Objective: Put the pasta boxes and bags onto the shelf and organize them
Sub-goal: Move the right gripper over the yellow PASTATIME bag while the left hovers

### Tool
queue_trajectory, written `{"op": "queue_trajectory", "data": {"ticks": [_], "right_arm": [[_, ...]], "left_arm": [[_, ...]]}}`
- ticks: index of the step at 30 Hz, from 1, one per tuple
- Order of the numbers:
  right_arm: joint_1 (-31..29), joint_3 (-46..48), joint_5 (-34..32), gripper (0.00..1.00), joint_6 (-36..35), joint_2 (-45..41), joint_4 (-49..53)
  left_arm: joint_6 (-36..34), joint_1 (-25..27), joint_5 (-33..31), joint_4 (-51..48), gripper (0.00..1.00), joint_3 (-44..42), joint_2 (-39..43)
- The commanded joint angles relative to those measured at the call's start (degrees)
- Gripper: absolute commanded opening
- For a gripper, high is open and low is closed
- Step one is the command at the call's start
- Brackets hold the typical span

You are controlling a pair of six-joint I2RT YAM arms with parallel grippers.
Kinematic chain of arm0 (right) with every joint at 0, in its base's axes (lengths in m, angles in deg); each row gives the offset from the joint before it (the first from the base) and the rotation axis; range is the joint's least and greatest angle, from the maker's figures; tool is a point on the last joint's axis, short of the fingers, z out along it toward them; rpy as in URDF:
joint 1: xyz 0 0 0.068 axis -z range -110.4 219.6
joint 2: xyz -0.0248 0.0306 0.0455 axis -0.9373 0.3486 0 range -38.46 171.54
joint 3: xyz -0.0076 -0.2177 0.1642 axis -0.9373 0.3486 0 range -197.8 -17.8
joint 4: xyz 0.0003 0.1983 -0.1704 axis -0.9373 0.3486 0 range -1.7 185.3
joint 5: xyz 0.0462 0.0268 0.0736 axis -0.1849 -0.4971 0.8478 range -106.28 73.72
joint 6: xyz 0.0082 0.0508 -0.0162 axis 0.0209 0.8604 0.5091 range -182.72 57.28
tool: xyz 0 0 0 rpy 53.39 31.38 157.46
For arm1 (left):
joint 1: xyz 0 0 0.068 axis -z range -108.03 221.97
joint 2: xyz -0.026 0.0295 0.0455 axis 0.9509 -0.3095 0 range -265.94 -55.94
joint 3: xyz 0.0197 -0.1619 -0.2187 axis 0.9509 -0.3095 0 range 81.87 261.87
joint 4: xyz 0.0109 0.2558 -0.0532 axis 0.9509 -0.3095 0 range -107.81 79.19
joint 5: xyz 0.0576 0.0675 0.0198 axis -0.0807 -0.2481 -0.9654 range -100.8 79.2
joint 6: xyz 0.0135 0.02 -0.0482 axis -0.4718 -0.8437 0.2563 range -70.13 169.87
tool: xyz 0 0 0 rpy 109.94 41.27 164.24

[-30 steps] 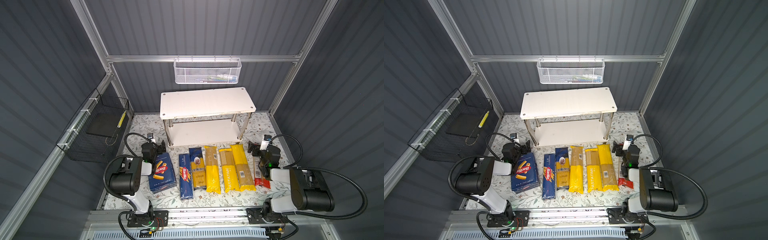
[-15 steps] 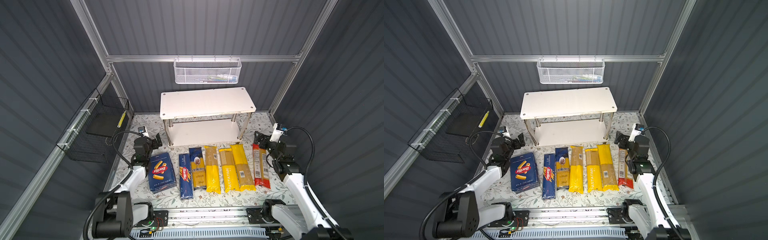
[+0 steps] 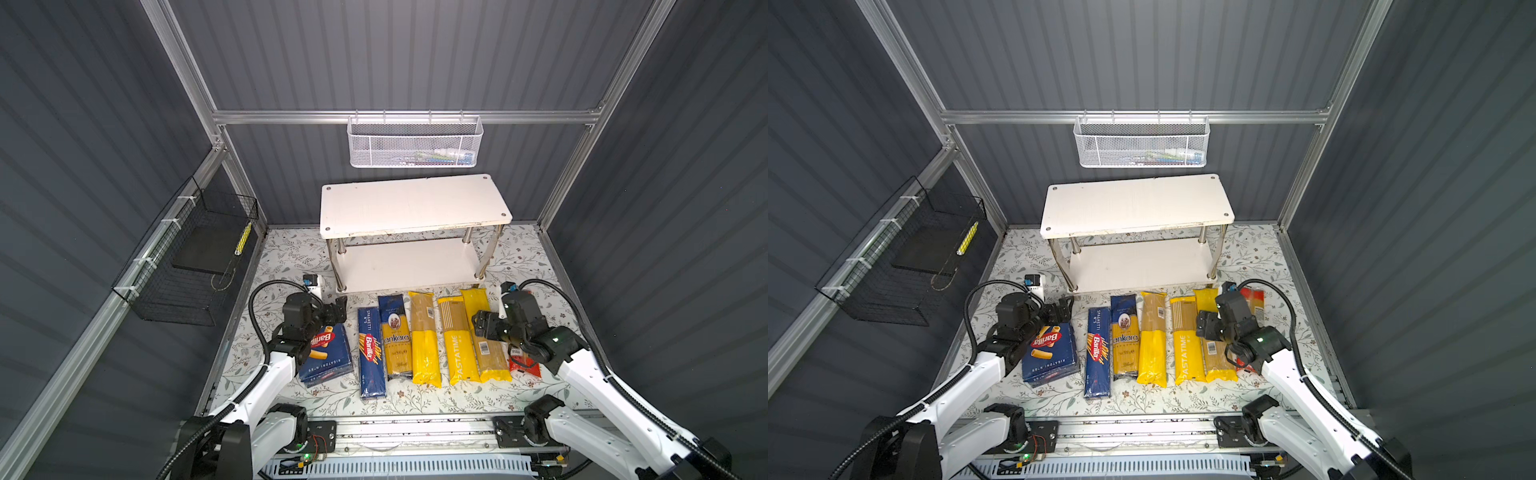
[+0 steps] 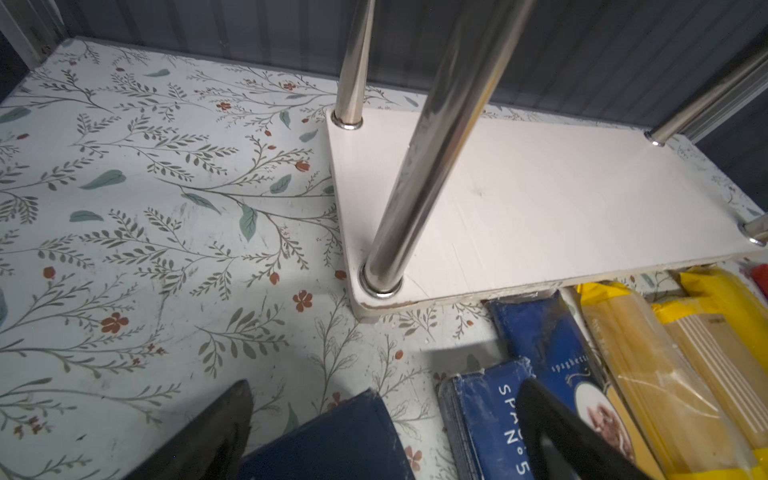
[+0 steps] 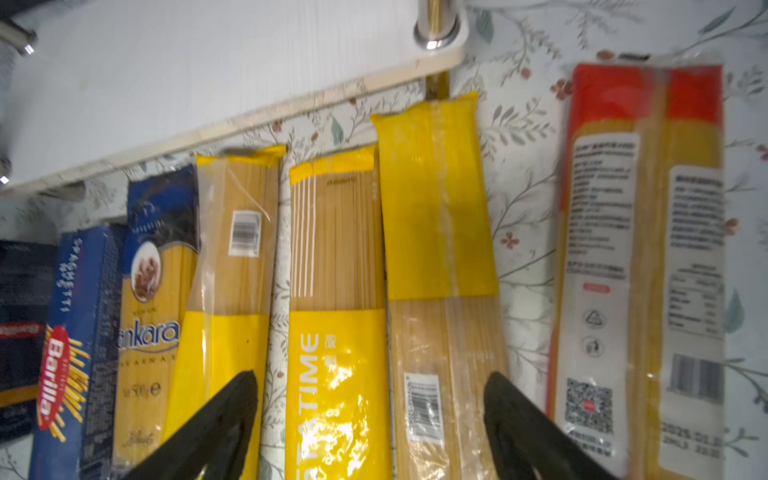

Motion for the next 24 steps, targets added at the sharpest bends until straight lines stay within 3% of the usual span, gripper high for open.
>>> {"op": "queue_trajectory", "data": {"ticks": [1,7,24], "right_arm": [[-3.7,-0.8,-4.3,0.87,1.3,3.0,2.5],[-8.4,-3.3,-6.7,0.88,3.0,10.1,2.3],[-10.2,-2.7,-4.7,0.91,4.8,17.4,-1.1]], "left_arm": [[-1.4,-0.2,4.3,3.5,1.0,-0.4,-2.2],[-3.5,-0.1,5.6,3.7,0.99,-1.3,-1.0],[-3.6,-0.1,6.4,3.5,0.99,-2.8,2.2]]}}
